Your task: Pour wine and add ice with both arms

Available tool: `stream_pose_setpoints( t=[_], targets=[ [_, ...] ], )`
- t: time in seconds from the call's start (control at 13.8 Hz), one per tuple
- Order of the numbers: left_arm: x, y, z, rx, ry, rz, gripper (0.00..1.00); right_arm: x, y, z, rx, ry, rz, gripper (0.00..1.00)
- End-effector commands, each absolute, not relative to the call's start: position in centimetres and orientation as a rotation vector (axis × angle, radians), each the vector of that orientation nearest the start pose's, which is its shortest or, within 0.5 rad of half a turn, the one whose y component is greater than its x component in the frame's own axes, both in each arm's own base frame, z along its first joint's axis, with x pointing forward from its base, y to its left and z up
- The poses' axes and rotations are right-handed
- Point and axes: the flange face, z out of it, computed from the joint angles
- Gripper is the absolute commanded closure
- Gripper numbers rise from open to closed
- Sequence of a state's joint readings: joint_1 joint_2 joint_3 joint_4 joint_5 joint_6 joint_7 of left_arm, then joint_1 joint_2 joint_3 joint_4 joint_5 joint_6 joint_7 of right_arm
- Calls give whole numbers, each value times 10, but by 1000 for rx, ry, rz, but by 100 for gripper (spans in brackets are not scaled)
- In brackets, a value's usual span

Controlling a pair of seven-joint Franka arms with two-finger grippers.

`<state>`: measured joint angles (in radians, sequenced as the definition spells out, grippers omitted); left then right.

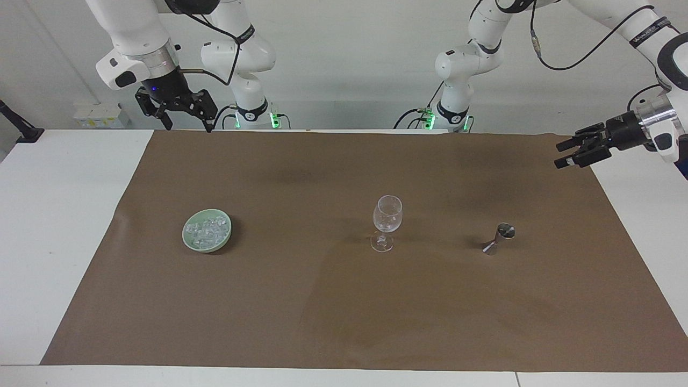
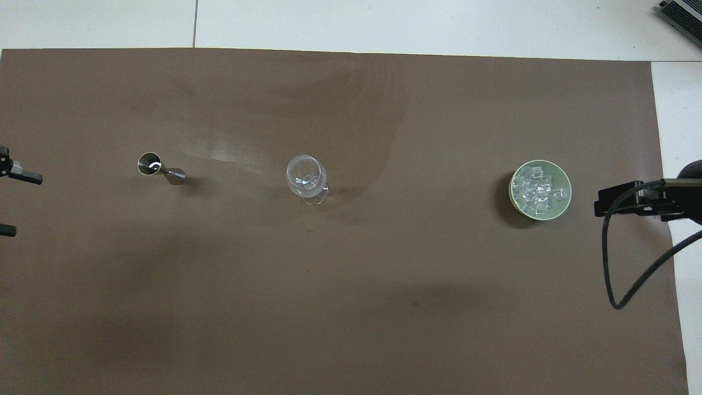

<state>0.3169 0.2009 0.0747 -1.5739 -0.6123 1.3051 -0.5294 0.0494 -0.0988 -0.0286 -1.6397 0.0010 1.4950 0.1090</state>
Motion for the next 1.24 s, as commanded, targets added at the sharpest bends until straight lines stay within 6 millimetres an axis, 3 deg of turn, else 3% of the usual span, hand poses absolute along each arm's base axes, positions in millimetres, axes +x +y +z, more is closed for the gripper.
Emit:
stream_pose_setpoints(
  t=[0.0,0.22,0.51,0.87,1.16],
  targets=[
    [571,171,470,2086,1182,-720,0,510,10,639,-3119,106,76,0],
    [580,187,428,1968,1227,-782,0,510,10,639,-3119,108,76,0],
    [595,186,402,1845,1403,-830,0,510,10,639,-3119,108,78,0],
    [606,182,337,1745,1405,-933,0,510,10,639,-3119,108,76,0],
    [613,184,304,1656,1432,-934,0,510,10,639,-3119,108,78,0]
  ],
)
